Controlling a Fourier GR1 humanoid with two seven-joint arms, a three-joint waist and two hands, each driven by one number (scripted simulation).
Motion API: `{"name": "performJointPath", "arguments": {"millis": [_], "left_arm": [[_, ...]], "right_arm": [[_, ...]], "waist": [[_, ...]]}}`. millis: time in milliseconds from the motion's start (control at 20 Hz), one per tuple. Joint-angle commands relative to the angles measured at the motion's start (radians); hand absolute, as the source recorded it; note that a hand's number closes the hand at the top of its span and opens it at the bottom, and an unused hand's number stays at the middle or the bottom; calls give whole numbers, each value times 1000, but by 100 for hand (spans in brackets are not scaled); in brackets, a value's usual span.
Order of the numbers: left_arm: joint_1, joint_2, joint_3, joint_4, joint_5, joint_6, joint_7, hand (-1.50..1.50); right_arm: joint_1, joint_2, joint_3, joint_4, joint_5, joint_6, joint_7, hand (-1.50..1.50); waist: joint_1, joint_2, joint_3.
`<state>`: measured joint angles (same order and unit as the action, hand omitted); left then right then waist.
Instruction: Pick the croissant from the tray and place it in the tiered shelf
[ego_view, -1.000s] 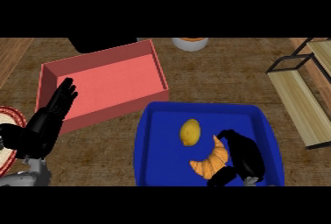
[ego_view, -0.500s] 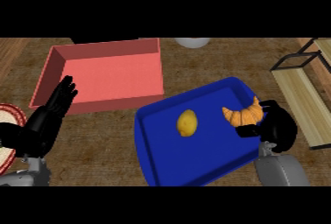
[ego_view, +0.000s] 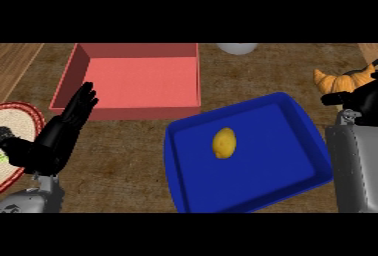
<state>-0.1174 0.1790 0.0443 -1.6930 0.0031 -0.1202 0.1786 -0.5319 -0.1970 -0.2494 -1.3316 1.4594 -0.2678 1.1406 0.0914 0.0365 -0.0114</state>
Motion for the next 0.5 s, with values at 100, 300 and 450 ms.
{"name": "performJointPath", "arguments": {"millis": [100, 300, 450], "left_arm": [[-24, -9, -29, 8, -9, -10, 2, 0], [-25, -16, -43, 13, -17, -10, 1, 0], [-44, -17, -35, 11, -4, -13, 1, 0]], "right_arm": [[-241, -79, -103, 104, 270, 33, 279, 150], [-363, -92, -169, 196, 389, 48, 322, 150], [-451, -111, -213, 261, 466, 64, 331, 150]], "waist": [[45, 8, 2], [62, 13, 7], [57, 9, 8]]}}
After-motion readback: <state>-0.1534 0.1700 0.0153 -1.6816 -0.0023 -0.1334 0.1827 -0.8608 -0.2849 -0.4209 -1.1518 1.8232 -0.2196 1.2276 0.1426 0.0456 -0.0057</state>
